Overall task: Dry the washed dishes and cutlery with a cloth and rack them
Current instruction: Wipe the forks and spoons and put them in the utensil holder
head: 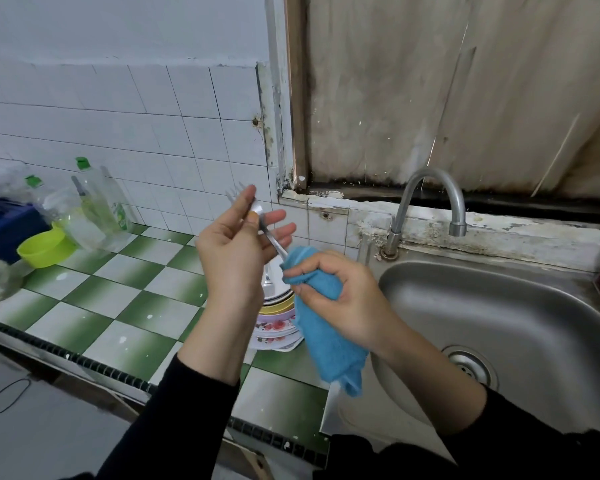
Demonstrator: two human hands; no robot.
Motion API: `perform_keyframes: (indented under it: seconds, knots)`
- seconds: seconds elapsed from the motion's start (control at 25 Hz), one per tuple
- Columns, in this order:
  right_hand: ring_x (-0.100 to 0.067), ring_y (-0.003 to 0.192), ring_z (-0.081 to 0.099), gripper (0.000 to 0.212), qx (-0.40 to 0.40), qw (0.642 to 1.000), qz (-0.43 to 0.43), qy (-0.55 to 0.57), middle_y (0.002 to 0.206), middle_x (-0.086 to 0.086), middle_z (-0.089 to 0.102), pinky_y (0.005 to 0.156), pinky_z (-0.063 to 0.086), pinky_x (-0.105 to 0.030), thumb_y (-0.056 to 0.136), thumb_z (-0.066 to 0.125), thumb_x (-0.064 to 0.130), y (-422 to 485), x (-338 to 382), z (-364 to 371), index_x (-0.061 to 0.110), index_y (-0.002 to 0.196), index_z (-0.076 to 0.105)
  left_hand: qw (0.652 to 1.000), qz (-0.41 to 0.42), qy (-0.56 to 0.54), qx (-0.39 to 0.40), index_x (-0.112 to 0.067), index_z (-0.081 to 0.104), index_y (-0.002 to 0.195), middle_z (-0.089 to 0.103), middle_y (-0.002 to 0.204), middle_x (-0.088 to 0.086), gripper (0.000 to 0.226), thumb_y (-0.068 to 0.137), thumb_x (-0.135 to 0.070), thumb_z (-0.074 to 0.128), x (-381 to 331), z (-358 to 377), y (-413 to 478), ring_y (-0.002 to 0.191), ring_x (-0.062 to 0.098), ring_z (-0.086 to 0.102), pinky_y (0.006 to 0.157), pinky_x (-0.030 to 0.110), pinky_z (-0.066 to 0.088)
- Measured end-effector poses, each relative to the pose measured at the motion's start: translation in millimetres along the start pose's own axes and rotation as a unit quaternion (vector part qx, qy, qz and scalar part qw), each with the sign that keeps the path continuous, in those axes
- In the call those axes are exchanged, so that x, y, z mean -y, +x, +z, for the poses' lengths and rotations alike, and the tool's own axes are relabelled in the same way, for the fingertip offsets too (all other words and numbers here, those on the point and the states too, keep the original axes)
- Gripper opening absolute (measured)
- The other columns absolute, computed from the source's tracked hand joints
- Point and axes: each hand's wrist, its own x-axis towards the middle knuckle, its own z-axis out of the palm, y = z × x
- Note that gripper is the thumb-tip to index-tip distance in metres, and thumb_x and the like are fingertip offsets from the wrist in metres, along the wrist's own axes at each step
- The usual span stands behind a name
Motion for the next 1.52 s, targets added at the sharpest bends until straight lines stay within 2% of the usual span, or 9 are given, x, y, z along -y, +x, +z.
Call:
perform_keyframes:
  seconds: [0.12, 0.28, 0.56, 0.76, 0.88, 1.16, 1.28, 1.36, 1.52]
  knots:
    - [-0.005, 0.095, 0.064, 0.026, 0.049, 0.998, 0.012, 0.026, 0.098, 0.012, 0.069, 0.085, 0.052, -0.023, 0.084, 0.071, 0.007, -5, -1, -12, 0.032, 0.091, 0.070, 1.000, -0.010, -0.020, -0.011, -0.019, 0.061, 0.116, 0.072, 0.074, 0.007, 0.032, 0.101, 0.000, 0.040, -7, -2, 7, 0.068, 0.027, 0.072, 0.068, 0.034, 0.061]
    - [-0.015, 0.091, 0.066, 0.025, 0.016, 0.994, 0.059, 0.088, 0.097, 0.003, 0.071, 0.084, 0.054, -0.032, 0.086, 0.069, 0.004, 15, 2, -9, 0.029, 0.086, 0.069, 0.998, -0.055, -0.024, 0.010, -0.015, 0.062, 0.116, 0.071, 0.078, 0.011, 0.030, 0.100, 0.001, 0.042, 5, 10, -4, 0.065, 0.026, 0.071, 0.063, 0.033, 0.060]
    - [-0.007, 0.094, 0.067, 0.027, 0.062, 0.994, 0.066, 0.069, 0.097, 0.008, 0.070, 0.086, 0.054, -0.025, 0.083, 0.071, 0.000, -1, -5, -32, 0.027, 0.087, 0.070, 0.999, -0.031, -0.039, -0.018, -0.019, 0.063, 0.109, 0.072, 0.076, 0.008, 0.032, 0.100, 0.002, 0.042, -8, 9, 11, 0.068, 0.029, 0.072, 0.067, 0.034, 0.061]
    - [-0.022, 0.098, 0.066, 0.018, 0.055, 0.993, 0.060, 0.089, 0.104, -0.004, 0.070, 0.086, 0.057, -0.034, 0.086, 0.068, 0.002, 16, -4, -26, 0.018, 0.093, 0.070, 0.998, -0.063, -0.030, 0.011, -0.018, 0.063, 0.107, 0.072, 0.079, 0.011, 0.030, 0.099, 0.002, 0.043, 2, 16, 0, 0.067, 0.029, 0.071, 0.064, 0.034, 0.061]
    - [-0.013, 0.098, 0.067, 0.024, 0.064, 0.993, 0.077, 0.070, 0.102, 0.005, 0.070, 0.087, 0.056, -0.032, 0.084, 0.070, 0.003, 3, -10, -28, 0.026, 0.090, 0.071, 0.996, -0.069, -0.048, -0.009, -0.021, 0.064, 0.105, 0.074, 0.081, 0.011, 0.033, 0.099, 0.003, 0.041, 0, 4, 10, 0.075, 0.033, 0.072, 0.067, 0.035, 0.061]
    - [-0.016, 0.100, 0.066, 0.020, 0.022, 0.995, 0.086, 0.044, 0.100, 0.002, 0.073, 0.094, 0.051, -0.038, 0.082, 0.075, 0.010, 33, -13, -5, 0.030, 0.086, 0.071, 0.997, -0.068, -0.046, 0.011, -0.019, 0.064, 0.106, 0.071, 0.082, 0.012, 0.035, 0.099, 0.005, 0.038, 18, 1, -1, 0.076, 0.025, 0.069, 0.068, 0.028, 0.060]
    - [-0.007, 0.098, 0.064, 0.023, -0.039, 0.997, 0.053, 0.030, 0.098, 0.004, 0.072, 0.094, 0.046, -0.023, 0.081, 0.075, 0.008, 32, -14, 12, 0.031, 0.083, 0.070, 0.997, -0.063, -0.034, 0.003, -0.019, 0.064, 0.107, 0.070, 0.085, 0.013, 0.035, 0.098, 0.005, 0.040, 18, -3, 0, 0.083, 0.022, 0.068, 0.072, 0.025, 0.059]
    - [-0.005, 0.096, 0.064, 0.027, -0.069, 0.996, 0.042, 0.033, 0.097, 0.004, 0.071, 0.093, 0.045, -0.020, 0.081, 0.074, 0.006, 34, -14, 21, 0.032, 0.083, 0.068, 0.997, -0.069, -0.025, -0.001, -0.019, 0.065, 0.106, 0.070, 0.085, 0.012, 0.034, 0.098, 0.005, 0.042, 20, -5, 0, 0.086, 0.020, 0.069, 0.073, 0.024, 0.058]
    - [-0.010, 0.096, 0.066, 0.023, -0.041, 0.995, 0.061, 0.073, 0.097, 0.006, 0.071, 0.091, 0.052, -0.034, 0.083, 0.074, 0.007, 27, -22, 20, 0.030, 0.085, 0.069, 0.995, -0.086, -0.046, -0.004, -0.017, 0.065, 0.102, 0.071, 0.082, 0.013, 0.034, 0.097, 0.007, 0.041, 19, -11, 6, 0.083, 0.023, 0.070, 0.074, 0.027, 0.060]
